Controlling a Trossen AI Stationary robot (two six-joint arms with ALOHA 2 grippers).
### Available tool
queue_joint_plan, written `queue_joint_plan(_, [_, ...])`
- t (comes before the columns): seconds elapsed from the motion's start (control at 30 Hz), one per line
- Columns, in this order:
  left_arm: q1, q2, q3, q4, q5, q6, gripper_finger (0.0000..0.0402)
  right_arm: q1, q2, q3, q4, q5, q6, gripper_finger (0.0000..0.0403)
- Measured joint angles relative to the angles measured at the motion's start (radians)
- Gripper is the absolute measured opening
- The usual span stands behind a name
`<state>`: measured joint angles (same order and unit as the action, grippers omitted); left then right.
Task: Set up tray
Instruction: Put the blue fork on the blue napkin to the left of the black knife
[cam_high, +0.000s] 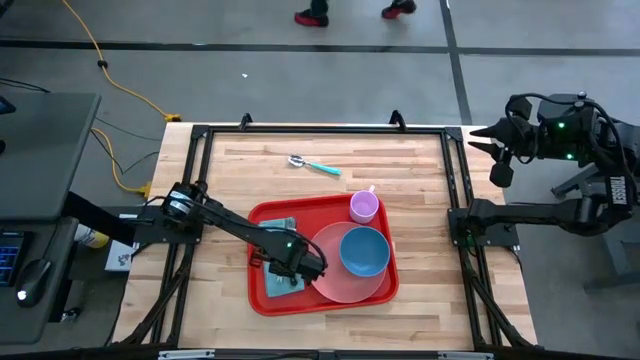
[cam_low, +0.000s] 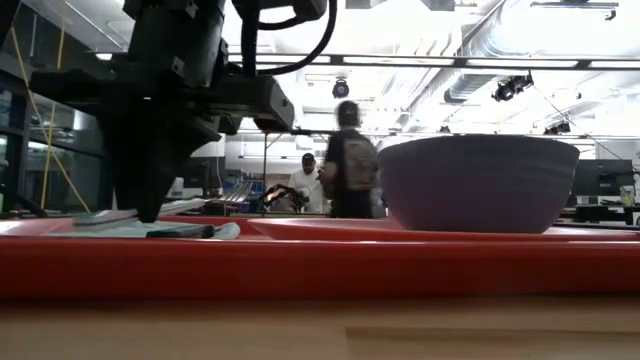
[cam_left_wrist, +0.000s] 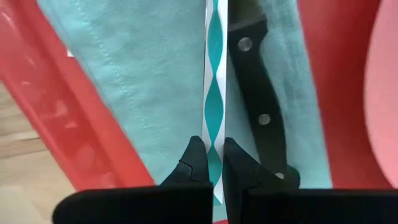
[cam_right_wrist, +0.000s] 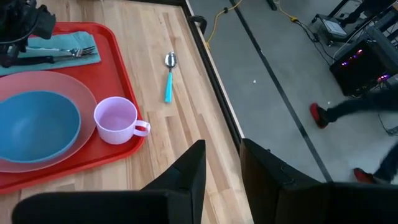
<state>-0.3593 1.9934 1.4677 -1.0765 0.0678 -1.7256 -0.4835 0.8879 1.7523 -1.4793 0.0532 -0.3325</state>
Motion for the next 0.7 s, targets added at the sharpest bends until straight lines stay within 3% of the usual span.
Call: queue_joint_plan(0.7, [0.054,0.006,0.0,0.025,-0.029,0.002,0.0033,0.0,0.0,0.0,-0.029,-0.039,0.001,0.0078])
